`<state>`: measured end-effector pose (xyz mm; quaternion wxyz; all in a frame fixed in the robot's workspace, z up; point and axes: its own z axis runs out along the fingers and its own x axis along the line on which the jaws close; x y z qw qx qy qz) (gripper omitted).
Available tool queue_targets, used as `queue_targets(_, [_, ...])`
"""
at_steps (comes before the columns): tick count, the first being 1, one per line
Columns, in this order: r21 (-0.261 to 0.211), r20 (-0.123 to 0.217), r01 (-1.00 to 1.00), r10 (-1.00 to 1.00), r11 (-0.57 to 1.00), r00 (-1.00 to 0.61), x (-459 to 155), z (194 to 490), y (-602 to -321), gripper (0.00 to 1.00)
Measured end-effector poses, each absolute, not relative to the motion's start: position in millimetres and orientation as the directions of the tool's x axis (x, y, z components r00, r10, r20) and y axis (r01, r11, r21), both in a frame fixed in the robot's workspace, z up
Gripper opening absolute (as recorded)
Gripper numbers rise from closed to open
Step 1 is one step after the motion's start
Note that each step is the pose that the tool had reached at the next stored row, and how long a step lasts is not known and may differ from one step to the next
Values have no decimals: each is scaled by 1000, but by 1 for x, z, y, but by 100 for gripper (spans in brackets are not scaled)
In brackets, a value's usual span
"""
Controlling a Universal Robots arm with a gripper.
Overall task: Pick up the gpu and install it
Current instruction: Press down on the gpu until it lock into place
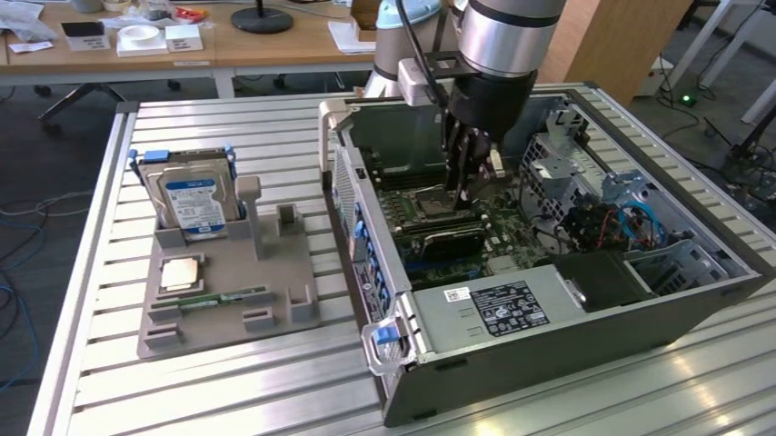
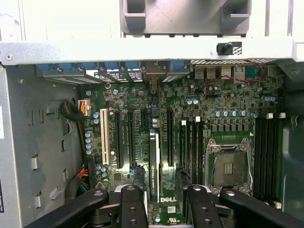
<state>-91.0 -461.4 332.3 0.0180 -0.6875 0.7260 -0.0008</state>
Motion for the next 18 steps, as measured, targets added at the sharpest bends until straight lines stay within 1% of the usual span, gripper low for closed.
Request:
queue_targets(2, [-26, -25, -998, -998, 55, -54, -91, 332, -461, 40])
queue_targets(3, [-26, -25, -998, -998, 55, -54, -91, 332, -461, 38])
queue_targets(4, [-26, -25, -998, -998, 55, -54, -91, 332, -461, 32])
queue_targets(6, [-26, -25, -998, -998, 55, -54, -91, 332, -461, 32])
queue_targets(9, [-26, -25, -998, -998, 55, -54, -91, 332, -461, 14])
queue_targets(10, [-26, -25, -998, -998, 55, -54, -91, 332, -461, 14])
queue_targets(11, [-26, -25, -998, -998, 55, -54, -91, 332, -461, 11])
queue_targets(18, [-26, -25, -998, -998, 55, -54, -91, 332, -461, 11])
